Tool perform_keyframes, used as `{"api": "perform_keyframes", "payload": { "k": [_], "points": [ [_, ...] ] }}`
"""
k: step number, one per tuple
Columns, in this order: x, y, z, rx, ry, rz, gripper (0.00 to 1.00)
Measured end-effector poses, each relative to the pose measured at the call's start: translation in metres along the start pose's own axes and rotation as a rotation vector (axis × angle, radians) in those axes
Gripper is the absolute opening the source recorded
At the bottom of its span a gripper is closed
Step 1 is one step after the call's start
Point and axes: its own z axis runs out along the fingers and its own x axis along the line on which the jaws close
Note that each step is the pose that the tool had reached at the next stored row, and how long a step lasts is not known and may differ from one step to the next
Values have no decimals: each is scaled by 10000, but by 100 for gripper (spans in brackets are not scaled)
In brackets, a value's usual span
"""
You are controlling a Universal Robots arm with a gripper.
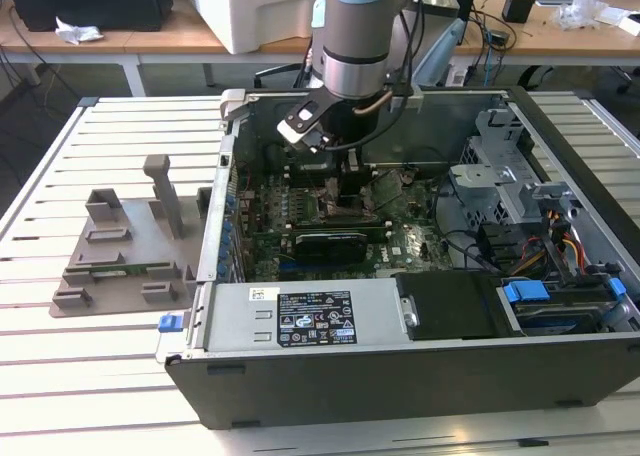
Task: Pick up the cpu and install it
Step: 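Place the cpu into insertion slot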
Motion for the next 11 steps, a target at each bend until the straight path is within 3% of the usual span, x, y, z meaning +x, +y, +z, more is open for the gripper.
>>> {"api": "perform_keyframes", "payload": {
  "k": [4, 11],
  "points": [
    [0, 3, 42, 2, 4, 233, 55],
    [23, 45, 158, 6, 5, 252, 55]
  ]
}}
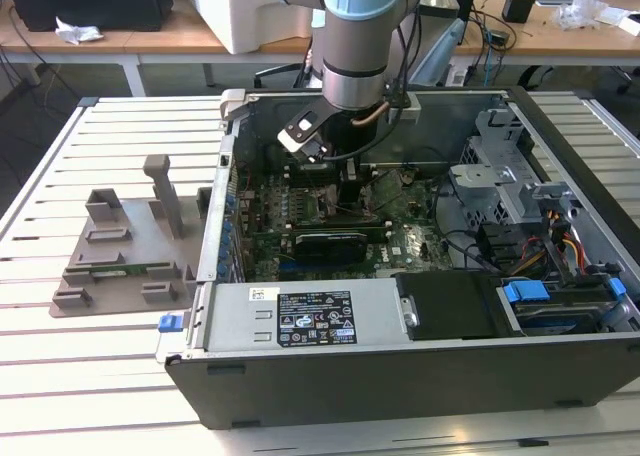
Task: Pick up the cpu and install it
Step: 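Place the cpu into insertion slot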
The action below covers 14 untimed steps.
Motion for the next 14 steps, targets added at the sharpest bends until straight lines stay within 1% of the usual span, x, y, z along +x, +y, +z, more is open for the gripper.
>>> {"api": "perform_keyframes", "payload": {
  "k": [3, 6, 10, 11, 12, 14],
  "points": [
    [0, 3, 22, 0, -14, -24, 55],
    [0, 9, 60, 0, -18, -31, 55],
    [0, 9, 60, 0, -20, -30, 55],
    [0, 9, 60, 0, -21, -31, 56],
    [0, 9, 60, 0, -21, -31, 62],
    [0, 9, 60, 0, -21, -31, 62]
  ]
}}
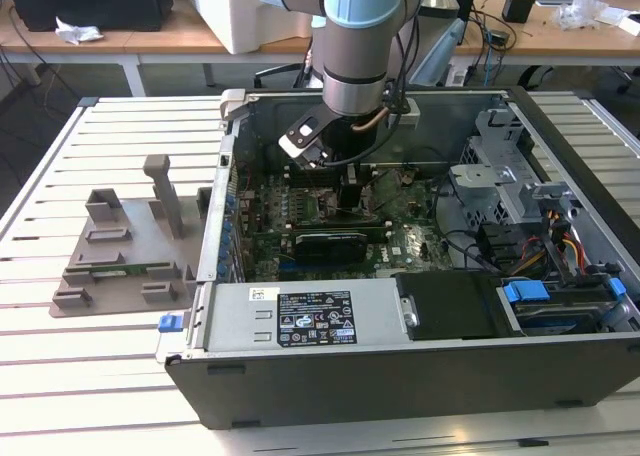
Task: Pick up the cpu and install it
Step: 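Place the cpu into insertion slot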
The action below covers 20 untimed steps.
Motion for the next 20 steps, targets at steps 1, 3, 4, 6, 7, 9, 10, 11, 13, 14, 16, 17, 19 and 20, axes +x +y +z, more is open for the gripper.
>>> {"api": "perform_keyframes", "payload": {
  "k": [1, 3, 4, 6, 7, 9, 10, 11, 13, 14, 16, 17, 19, 20],
  "points": [
    [0, 0, 0, 0, -1, 0, 62],
    [0, 0, 0, 0, -3, -7, 62],
    [1, 0, -8, -1, -3, -10, 62],
    [0, 0, -32, -1, -1, -10, 62],
    [0, 0, -31, 3, 0, -12, 62],
    [0, 4, -20, 18, 9, -23, 62],
    [0, 6, -14, 24, 14, -25, 62],
    [0, 7, -9, 32, 13, -26, 62],
    [0, 7, -8, 32, 13, -26, 62],
    [0, 7, -7, 31, 15, -26, 62],
    [0, 7, -7, 32, 14, -27, 62],
    [-2, 6, -8, 37, 1, -25, 60],
    [-1, 7, -6, 33, 12, -26, 54],
    [0, 7, -5, 33, 13, -27, 54]
  ]
}}
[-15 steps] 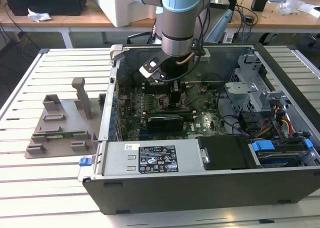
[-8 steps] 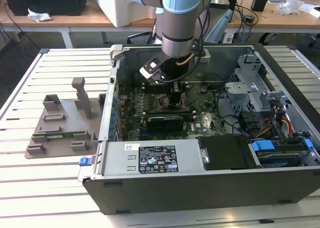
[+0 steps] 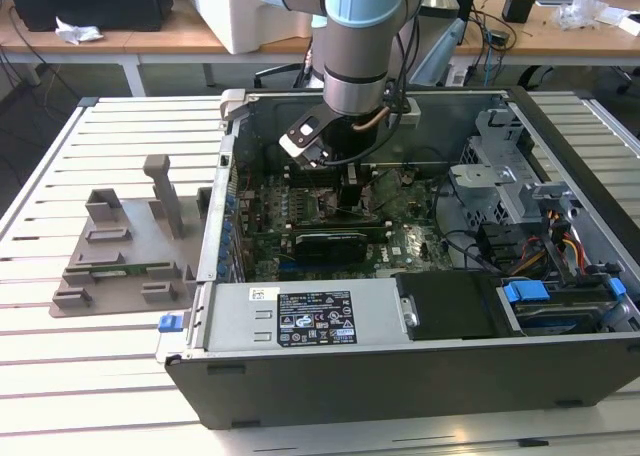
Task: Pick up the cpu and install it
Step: 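Place the cpu into insertion slot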
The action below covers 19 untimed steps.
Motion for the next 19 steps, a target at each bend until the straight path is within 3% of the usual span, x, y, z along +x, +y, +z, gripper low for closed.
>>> {"api": "perform_keyframes", "payload": {
  "k": [7, 13, 19],
  "points": [
    [2, -10, -36, -11, 8, -19, 54],
    [-2, -23, -42, -15, -9, -527, 54],
    [-17, -23, -30, -15, -9, -530, 54]
  ]
}}
